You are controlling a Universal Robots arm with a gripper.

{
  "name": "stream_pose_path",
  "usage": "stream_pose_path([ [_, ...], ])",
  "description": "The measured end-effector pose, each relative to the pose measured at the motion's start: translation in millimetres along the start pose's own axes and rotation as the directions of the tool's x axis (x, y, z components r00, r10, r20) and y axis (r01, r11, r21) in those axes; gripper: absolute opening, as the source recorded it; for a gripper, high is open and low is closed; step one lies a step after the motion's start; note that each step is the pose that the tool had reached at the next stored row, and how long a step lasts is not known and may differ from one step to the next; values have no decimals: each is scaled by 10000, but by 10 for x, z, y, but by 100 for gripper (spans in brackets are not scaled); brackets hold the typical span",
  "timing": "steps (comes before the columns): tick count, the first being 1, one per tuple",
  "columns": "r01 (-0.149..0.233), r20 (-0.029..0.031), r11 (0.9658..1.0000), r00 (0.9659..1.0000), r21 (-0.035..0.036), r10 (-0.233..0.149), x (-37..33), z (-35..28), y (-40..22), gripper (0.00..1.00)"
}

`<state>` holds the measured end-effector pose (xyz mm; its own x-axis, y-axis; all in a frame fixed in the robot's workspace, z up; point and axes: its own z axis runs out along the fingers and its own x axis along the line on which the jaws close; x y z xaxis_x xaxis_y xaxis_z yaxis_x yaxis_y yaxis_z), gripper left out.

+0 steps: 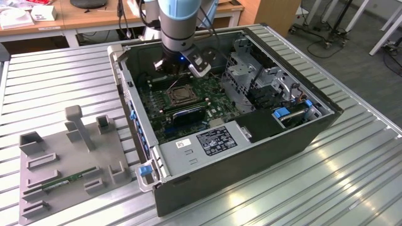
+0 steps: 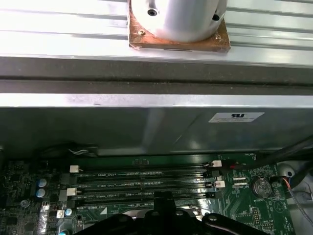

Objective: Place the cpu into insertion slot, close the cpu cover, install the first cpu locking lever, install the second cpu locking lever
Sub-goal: 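Install the first cpu locking lever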

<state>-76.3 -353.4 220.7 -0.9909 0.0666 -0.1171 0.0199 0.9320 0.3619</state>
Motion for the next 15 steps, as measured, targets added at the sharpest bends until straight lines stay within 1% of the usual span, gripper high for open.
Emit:
stream_pose_path([
  [10,2,-1,10000,10000,9,-2,-23,70,-25,11],
  [15,4,0,10000,10000,31,-4,-40,106,-38,11],
])
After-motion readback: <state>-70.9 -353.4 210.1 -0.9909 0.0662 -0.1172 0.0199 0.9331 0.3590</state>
